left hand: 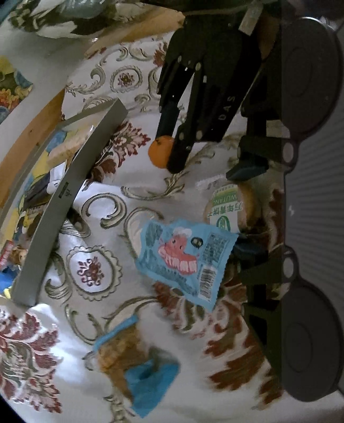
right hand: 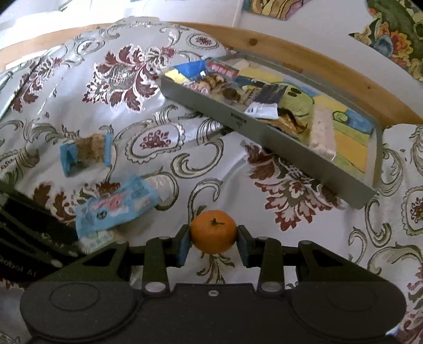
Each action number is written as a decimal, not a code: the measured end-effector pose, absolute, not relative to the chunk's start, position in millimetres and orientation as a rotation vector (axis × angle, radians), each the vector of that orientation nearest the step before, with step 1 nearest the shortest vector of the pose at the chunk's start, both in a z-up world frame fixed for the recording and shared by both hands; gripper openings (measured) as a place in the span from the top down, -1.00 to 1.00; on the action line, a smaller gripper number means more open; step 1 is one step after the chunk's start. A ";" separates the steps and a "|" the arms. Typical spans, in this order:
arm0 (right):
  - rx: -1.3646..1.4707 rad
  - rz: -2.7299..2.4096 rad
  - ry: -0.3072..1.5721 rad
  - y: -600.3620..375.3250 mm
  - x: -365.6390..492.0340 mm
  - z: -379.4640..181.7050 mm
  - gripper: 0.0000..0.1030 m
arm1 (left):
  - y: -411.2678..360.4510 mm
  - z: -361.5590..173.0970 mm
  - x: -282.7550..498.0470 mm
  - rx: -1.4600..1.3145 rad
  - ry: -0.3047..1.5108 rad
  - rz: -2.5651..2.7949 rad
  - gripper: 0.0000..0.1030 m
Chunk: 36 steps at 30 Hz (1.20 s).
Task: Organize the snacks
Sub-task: 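Close the left tool on the green-labelled bun pack while the right tool holds the orange, then carry the bun pack with the left tool while the right tool carries the orange to the tray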
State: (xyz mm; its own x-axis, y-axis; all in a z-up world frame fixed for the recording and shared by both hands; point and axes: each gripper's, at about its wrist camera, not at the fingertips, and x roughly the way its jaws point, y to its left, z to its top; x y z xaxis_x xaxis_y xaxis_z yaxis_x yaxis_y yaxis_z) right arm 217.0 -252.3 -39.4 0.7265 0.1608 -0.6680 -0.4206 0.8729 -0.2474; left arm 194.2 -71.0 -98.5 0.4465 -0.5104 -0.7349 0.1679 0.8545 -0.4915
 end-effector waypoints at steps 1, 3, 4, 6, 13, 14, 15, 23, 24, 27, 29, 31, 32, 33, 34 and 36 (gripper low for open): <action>-0.397 0.327 0.683 -252.9 215.4 -37.1 0.24 | -71.2 -97.9 193.0 -0.380 1.033 -0.436 0.00; -0.390 0.321 0.672 -254.0 211.7 -31.8 0.24 | -71.8 -96.2 189.6 -0.379 1.036 -0.441 0.00; -0.387 0.318 0.666 -254.8 210.0 -29.1 0.24 | -71.9 -95.3 187.5 -0.378 1.042 -0.445 0.00; -0.379 0.310 0.653 -256.3 205.6 -22.9 0.24 | -71.8 -93.7 184.0 -0.392 1.053 -0.459 0.00; -0.354 0.302 0.591 -258.2 186.1 -2.3 0.24 | -73.3 -85.2 169.1 -0.412 1.060 -0.504 0.00; -0.345 0.301 0.577 -258.4 182.2 1.9 0.24 | -73.4 -83.4 167.0 -0.413 1.054 -0.506 0.00; -0.336 0.299 0.564 -258.6 179.1 5.6 0.24 | -73.2 -81.6 164.8 -0.411 1.046 -0.509 0.00; -0.259 0.256 0.468 -266.5 161.6 30.2 0.24 | -69.0 -57.5 160.2 -0.382 0.910 -0.499 0.00; -0.253 0.247 0.458 -267.6 161.8 31.4 0.24 | -69.3 -53.5 162.1 -0.371 0.890 -0.495 0.00; -0.220 0.222 0.430 -272.8 165.8 34.2 0.24 | -72.2 -42.3 172.6 -0.332 0.832 -0.474 0.00; -0.204 0.209 0.413 -275.1 169.0 35.7 0.24 | -74.9 -36.5 184.2 -0.318 0.802 -0.455 0.00; -0.191 0.194 0.392 -277.5 173.2 37.1 0.24 | -76.7 -31.7 197.9 -0.334 0.783 -0.433 0.00; -0.183 0.187 0.384 -278.5 174.8 37.2 0.24 | -77.7 -29.0 205.5 -0.344 0.772 -0.426 0.00; -0.173 0.179 0.375 -280.9 177.4 37.2 0.24 | -79.1 -25.3 214.0 -0.348 0.757 -0.418 0.00; -0.168 0.171 0.368 -283.5 180.0 36.8 0.24 | -80.8 -21.5 222.5 -0.345 0.742 -0.411 0.00; -0.156 0.137 0.348 -290.0 185.6 35.3 0.24 | -85.8 -12.0 240.6 -0.334 0.709 -0.401 0.00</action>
State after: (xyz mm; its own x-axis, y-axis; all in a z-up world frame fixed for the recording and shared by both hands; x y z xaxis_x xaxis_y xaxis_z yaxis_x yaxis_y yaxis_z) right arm 185.6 -290.0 35.3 0.9312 0.1062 -0.3487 -0.1598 0.9787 -0.1286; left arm 240.6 -85.8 -12.0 0.6889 -0.4622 -0.5583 0.2402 0.8723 -0.4258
